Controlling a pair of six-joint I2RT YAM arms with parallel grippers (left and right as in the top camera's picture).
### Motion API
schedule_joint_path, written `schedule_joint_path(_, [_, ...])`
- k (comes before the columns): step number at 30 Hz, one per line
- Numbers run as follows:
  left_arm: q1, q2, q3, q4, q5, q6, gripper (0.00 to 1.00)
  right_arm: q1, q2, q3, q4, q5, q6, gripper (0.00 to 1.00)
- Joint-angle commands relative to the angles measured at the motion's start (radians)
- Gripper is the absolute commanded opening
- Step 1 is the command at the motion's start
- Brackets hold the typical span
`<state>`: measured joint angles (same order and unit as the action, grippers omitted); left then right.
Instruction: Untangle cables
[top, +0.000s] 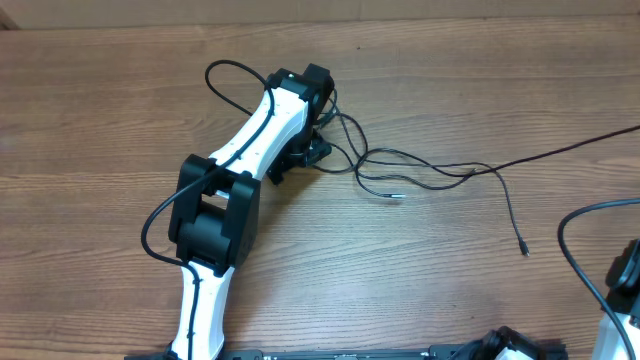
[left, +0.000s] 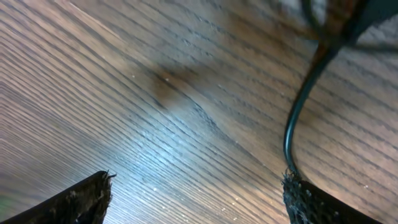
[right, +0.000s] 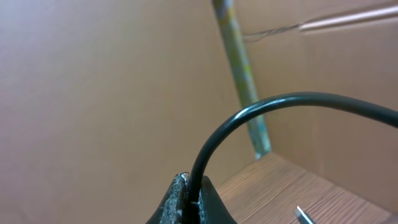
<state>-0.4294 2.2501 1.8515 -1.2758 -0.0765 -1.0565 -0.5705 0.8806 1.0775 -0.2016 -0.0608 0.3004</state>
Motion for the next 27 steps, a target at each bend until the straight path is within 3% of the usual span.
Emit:
schedule_joint_path(1, [0.006, 0.004, 0.001, 0.002, -0.046, -0.014, 0.91, -0.015, -0.011, 0.038, 0.014, 0.012, 0.036, 0.04])
schedule_joint_path(3, [0.005, 0.004, 0.0, 0.006, -0.043, -0.014, 0.98, -0.013, -0.011, 0.038, 0.031, -0.038, 0.036, 0.04])
schedule_joint_path(6, [0.006, 0.004, 0.001, 0.027, 0.03, 0.034, 1.0, -0.013, -0.011, 0.038, 0.098, -0.198, 0.036, 0.04])
schedule_joint_path(10, [0.006, 0.003, 0.005, 0.187, 0.393, 0.444, 1.0, -0.013, -0.011, 0.043, 0.179, -0.363, 0.067, 0.04])
schedule_joint_path(12, [0.006, 0.003, 0.012, 0.247, 0.586, 0.585, 1.0, -0.013, -0.011, 0.053, 0.169, -0.405, 0.078, 0.04])
schedule_joint_path(14, [0.005, 0.001, 0.024, 0.293, 0.74, 0.685, 1.0, -0.012, -0.011, 0.055, 0.156, -0.428, 0.077, 0.04])
schedule_joint_path(16, [0.006, -0.005, 0.037, 0.315, 0.8, 0.722, 1.0, -0.012, -0.011, 0.055, 0.142, -0.428, 0.077, 0.04])
schedule_joint_path(21, [0.005, -0.022, 0.125, 0.312, 0.802, 0.681, 1.0, -0.012, -0.011, 0.055, 0.105, -0.496, 0.077, 0.04])
schedule_joint_path(25, [-0.021, -0.024, 0.167, 0.314, 0.803, 0.394, 1.0, -0.012, -0.011, 0.055, 0.091, -0.51, 0.078, 0.04])
schedule_joint_path(27, [-0.042, -0.021, 0.165, 0.306, 0.817, 0.251, 0.93, -0.012, -0.011, 0.055, 0.086, -0.511, 0.078, 0.04])
